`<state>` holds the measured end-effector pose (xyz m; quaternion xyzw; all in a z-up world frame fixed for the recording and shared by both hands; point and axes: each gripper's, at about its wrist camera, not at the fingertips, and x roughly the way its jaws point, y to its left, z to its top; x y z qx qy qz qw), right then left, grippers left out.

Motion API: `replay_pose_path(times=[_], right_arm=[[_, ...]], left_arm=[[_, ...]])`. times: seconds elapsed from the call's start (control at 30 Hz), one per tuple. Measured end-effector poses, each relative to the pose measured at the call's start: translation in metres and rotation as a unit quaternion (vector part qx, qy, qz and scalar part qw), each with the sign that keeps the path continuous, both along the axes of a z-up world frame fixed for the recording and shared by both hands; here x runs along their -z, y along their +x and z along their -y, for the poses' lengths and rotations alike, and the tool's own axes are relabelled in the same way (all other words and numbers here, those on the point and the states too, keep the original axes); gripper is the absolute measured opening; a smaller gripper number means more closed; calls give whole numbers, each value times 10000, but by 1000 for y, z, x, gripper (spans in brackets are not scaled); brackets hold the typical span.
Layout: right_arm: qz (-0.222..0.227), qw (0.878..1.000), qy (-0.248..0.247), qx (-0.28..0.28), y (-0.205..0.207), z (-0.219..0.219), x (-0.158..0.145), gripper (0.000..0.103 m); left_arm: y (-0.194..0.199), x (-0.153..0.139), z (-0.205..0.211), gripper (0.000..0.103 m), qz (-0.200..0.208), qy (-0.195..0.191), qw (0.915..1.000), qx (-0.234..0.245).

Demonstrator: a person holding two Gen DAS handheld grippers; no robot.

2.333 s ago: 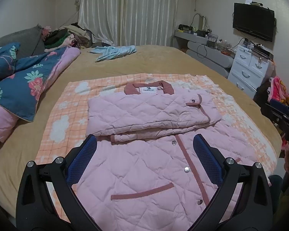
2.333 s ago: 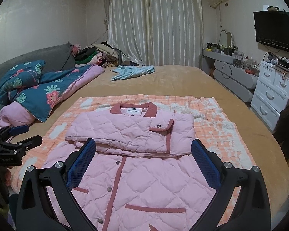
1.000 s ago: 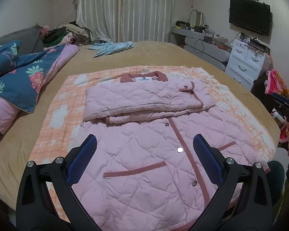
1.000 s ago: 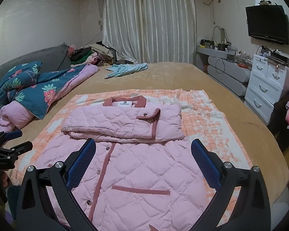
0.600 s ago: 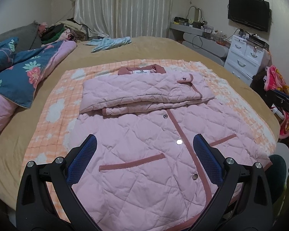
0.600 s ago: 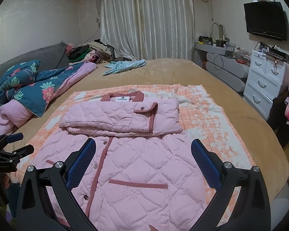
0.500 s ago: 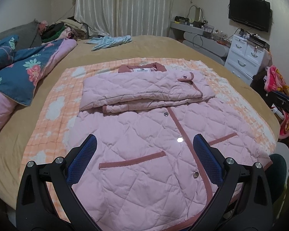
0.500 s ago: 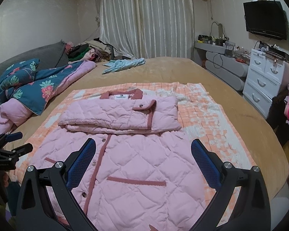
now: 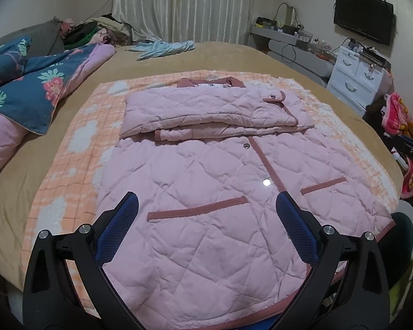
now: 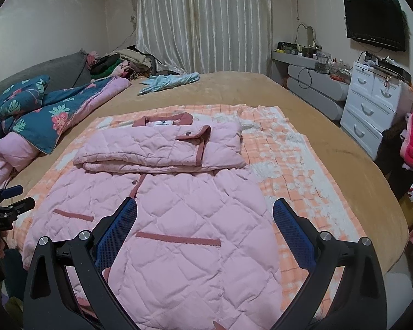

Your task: Fold large clothes

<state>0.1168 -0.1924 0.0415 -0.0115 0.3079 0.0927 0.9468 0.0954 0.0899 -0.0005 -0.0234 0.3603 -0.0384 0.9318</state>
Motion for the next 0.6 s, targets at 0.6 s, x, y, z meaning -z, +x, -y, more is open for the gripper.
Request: replay_pose_path(times=[0.6], right_arm=[[-389,9992,-29,92,-5,26,29,99]], left_arm=[[-14,25,-17,94,-256,138,9994,-181]])
